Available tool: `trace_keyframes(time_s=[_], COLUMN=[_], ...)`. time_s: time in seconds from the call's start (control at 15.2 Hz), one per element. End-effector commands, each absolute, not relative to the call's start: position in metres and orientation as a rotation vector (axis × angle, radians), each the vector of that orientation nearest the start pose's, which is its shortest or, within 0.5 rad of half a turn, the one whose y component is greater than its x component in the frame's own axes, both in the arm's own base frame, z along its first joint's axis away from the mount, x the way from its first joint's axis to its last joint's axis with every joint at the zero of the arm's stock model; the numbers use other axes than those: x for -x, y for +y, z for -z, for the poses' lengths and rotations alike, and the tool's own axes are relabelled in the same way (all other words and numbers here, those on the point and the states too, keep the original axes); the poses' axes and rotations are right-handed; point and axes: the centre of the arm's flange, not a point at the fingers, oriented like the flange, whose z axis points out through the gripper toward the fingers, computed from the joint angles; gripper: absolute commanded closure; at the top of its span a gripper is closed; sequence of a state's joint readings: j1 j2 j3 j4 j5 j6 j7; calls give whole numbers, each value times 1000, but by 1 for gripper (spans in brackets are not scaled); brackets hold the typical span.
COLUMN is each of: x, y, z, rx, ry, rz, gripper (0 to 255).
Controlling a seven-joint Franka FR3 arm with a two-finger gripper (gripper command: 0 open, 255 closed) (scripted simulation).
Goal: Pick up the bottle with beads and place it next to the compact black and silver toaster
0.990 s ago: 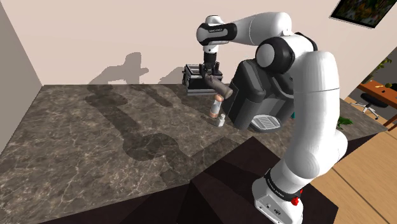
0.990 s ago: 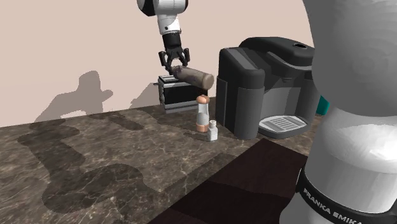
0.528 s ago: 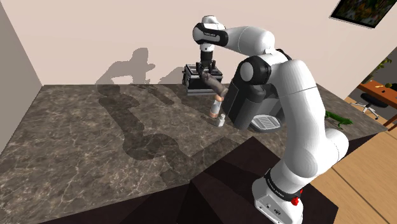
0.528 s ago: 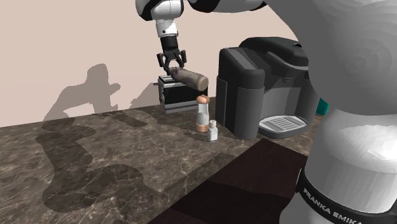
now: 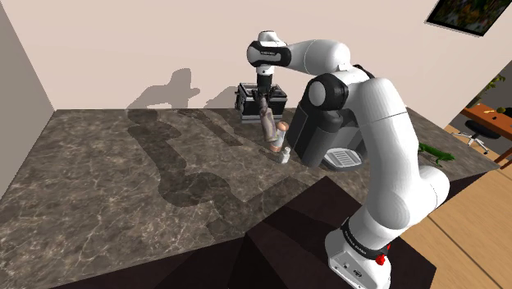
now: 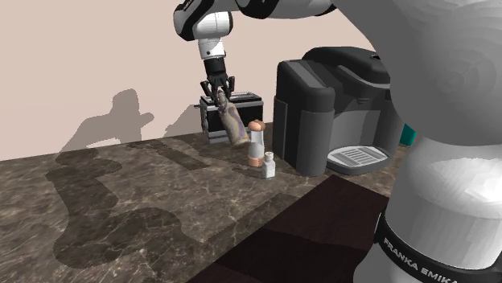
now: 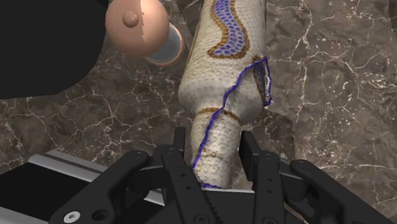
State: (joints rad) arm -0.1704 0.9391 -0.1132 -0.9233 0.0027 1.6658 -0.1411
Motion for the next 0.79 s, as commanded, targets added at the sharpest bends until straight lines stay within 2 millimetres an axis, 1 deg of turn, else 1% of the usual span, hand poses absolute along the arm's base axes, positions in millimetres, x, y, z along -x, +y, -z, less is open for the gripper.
trace_keyframes(time_s=[0.0, 0.73], x=[-738, -738], y=[-182, -182], z=[-292, -233], rx=[3171, 3171], ry=[168, 168], rz=[-327, -327], gripper=[255, 255])
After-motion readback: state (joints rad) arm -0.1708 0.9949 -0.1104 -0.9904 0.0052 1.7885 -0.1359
